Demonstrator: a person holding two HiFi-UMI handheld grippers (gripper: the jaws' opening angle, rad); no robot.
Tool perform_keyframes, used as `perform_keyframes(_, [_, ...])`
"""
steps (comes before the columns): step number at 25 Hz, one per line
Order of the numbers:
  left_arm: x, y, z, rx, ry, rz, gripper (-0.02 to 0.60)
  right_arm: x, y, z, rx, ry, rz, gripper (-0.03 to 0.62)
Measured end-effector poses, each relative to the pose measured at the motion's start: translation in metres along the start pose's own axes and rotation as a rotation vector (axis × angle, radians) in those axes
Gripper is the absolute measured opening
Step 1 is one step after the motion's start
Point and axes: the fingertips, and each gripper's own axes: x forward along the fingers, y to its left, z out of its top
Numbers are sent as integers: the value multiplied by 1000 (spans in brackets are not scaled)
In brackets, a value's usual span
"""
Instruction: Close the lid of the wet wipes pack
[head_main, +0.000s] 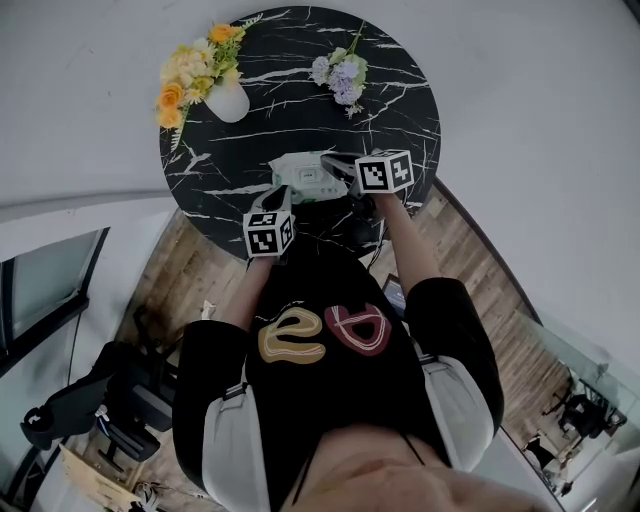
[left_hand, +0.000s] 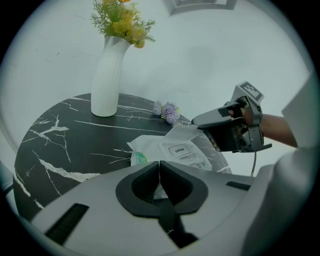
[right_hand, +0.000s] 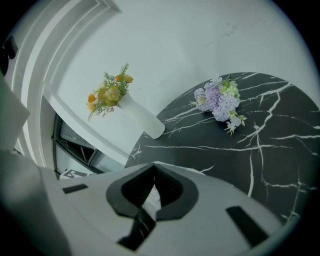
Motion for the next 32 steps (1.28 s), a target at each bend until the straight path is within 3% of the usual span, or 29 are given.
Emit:
perform_keyframes(6, [-1,-1,1,-5,-3,-7,20,0,0,-12,5,16,-7,13])
perform_keyframes(11, [-2,-13,8,-1,-31,-57,20,0,6,-13,-14,12,-16,14])
perform_keyframes(32, [-10,1,7,-33,-40,-6,20,6,16,-34,-42,34,-13,12])
